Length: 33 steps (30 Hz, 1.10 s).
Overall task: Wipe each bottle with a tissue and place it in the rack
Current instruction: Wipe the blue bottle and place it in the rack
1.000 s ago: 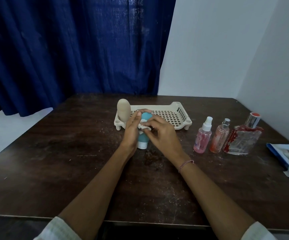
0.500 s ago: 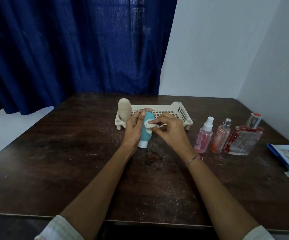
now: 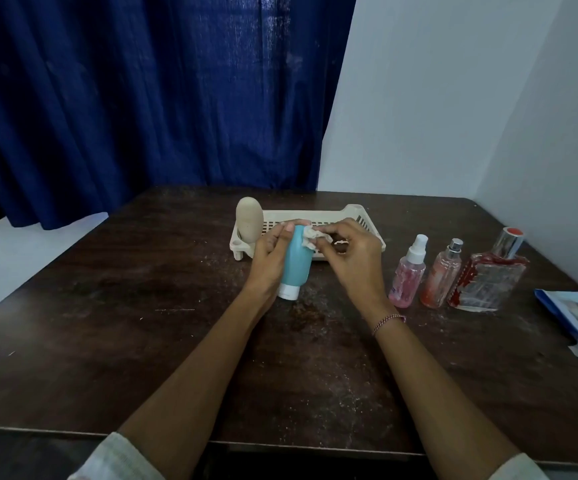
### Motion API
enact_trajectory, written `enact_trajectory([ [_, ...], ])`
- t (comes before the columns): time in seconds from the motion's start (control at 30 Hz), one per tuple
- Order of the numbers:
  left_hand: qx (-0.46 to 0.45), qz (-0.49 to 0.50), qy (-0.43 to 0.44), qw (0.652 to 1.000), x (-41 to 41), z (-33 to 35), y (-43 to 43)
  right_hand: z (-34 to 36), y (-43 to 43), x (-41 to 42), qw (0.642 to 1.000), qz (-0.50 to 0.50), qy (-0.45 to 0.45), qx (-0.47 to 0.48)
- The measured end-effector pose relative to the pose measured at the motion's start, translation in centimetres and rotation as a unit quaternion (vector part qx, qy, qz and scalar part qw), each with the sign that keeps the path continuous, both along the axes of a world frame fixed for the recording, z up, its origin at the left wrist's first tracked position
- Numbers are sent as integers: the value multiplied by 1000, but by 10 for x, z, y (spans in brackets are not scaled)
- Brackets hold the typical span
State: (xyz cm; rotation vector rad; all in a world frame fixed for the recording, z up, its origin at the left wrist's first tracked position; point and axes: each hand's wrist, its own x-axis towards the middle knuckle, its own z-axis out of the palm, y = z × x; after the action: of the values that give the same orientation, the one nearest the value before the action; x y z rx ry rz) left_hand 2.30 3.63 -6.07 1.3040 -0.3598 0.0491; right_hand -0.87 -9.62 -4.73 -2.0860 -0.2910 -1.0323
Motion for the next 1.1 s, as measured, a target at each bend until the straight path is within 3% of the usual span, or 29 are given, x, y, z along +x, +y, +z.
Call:
enact_trajectory([
  [0.33, -107, 37, 34, 993, 10, 7, 15, -3, 8, -3, 971, 191, 142, -27],
  [0.5, -87, 1, 67, 994, 9, 9, 11, -2, 7, -4, 985, 141, 93, -33],
  [0.6, -70, -43, 72, 994, 8, 6, 6, -2, 3, 0, 997, 72, 26, 23],
  [0.7, -47, -58, 81, 994, 5, 5, 3, 0, 0, 3, 995, 37, 26, 87],
  [0.9, -92, -58, 92, 990, 13, 7, 9, 2, 6, -2, 979, 124, 101, 127],
  [1.1, -175, 6, 88, 981, 17, 17, 22, -6, 19, -5, 963, 211, 147, 84],
])
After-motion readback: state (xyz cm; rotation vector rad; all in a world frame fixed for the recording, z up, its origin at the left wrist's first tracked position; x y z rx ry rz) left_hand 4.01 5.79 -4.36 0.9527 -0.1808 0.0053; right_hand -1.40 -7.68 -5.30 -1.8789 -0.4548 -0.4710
